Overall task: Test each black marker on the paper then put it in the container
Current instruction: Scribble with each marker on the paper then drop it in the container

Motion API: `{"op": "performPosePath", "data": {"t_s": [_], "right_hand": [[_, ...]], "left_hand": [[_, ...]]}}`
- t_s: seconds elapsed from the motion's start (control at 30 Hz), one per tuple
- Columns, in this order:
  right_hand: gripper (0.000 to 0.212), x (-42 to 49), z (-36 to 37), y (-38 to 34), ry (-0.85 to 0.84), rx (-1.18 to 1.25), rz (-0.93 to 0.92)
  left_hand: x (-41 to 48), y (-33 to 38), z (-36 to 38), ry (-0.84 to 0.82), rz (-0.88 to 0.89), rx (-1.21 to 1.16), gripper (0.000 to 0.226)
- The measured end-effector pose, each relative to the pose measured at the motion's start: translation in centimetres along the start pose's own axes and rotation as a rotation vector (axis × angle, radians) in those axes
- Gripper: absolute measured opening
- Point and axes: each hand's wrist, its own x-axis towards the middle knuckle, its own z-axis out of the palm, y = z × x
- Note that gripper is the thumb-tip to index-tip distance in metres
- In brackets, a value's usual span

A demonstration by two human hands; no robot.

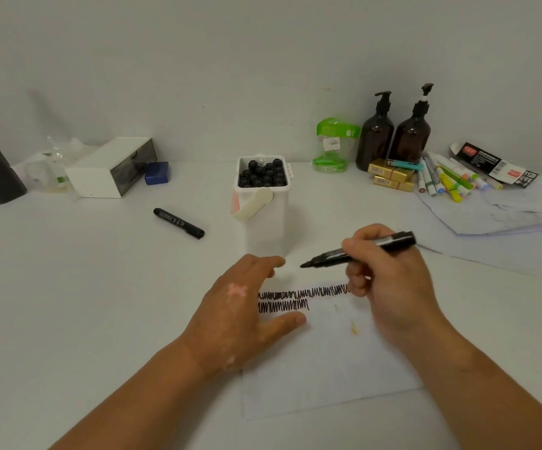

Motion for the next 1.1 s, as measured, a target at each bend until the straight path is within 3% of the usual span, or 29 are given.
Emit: {"op": "performPosePath", "data": {"t_s": [0.27, 0.47, 0.57, 0.87, 1.1], "right_hand": [[0.019, 0.0, -0.7, 1.1, -0.177, -0.203, 0.1], [0.013, -0.7, 0.6, 2.6, -0.222, -0.471, 0.074], [0.021, -0.6, 0.6, 3.0, -0.226, -0.554, 0.07], [0.027, -0.4, 0.3, 3.5, -0.216, -0.619, 0.029], [0.008, -0.4, 0.3, 3.3, -0.255, -0.658, 0.047]], "left_hand": [[0.2, -1.0, -0.7, -0.213, -0.034, 0.163, 0.067], [0.0, -1.6, -1.1, -0.152, -0.048, 0.106, 0.058], [0.0, -1.1, -0.4, -0.144, -0.03, 0.123, 0.06], [0.1, -1.3, 0.1, -0.181, -0.054, 0.169, 0.064], [0.1, -1.3, 0.0, -0.192, -0.062, 0.165, 0.065]]}}
